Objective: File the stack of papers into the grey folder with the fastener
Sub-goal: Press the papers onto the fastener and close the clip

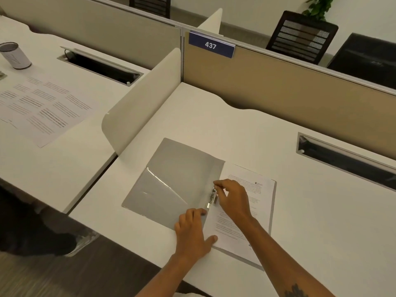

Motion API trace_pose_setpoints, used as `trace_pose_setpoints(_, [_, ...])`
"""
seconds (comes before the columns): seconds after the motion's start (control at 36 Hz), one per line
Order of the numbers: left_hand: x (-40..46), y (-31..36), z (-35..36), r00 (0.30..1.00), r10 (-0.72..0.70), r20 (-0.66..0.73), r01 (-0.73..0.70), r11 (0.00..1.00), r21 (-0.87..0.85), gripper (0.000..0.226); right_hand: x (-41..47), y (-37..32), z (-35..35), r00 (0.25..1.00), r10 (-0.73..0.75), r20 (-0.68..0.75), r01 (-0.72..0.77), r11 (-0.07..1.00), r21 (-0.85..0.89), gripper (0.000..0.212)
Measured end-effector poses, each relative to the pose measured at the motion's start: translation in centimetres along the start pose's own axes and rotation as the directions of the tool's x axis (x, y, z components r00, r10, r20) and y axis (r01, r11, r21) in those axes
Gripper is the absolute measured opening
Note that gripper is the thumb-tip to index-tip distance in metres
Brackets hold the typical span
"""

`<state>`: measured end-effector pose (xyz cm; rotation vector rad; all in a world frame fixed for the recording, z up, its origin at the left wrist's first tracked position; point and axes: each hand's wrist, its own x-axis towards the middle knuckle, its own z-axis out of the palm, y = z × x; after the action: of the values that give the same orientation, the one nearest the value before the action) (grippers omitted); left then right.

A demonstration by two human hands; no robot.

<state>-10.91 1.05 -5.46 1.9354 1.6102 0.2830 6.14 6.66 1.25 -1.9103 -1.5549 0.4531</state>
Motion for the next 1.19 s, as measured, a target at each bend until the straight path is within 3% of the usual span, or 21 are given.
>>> trace_pose_setpoints(0.39, [0.0, 0.7, -0.6, 1.000, -0.010, -0.007, 0.011, 0.999, 0.037, 0.087, -3.4, -0.3, 1.1, 0.994, 0.085, 0.065, -0.086, 0.996, 0.019, 0.018])
trace_pose_setpoints(0.56, [0.0, 0.9, -0.9, 1.000, -0.016, 0.014, 0.015, 0.999, 0.048, 0.086, -2.4, -0.5, 1.0, 0.965, 0.245, 0.091, -0.254, 0.961, 0.112, 0.011])
trace_pose_setpoints(0.64, [0.0, 0.9, -1.0, 1.000, -0.012, 0.015, 0.012, 0.999, 0.052, 0.085, -2.0, -0.6, 0.7, 0.925, 0.355, 0.135, -0.371, 0.922, 0.113, 0.035])
trace_pose_setpoints(0.75, [0.0, 0.9, -1.0, 1.000, -0.009, 0.014, 0.009, 0.998, 0.055, 0.085, -1.3, -0.7, 0.3, 0.892, 0.406, 0.197, -0.416, 0.910, 0.007, 0.064])
trace_pose_setpoints(1.19, [0.0, 0.8, -0.7, 1.000, -0.016, 0.003, 0.016, 0.999, 0.046, 0.086, -0.7, -1.5, 1.3, 0.894, 0.404, 0.194, -0.331, 0.887, -0.321, 0.081])
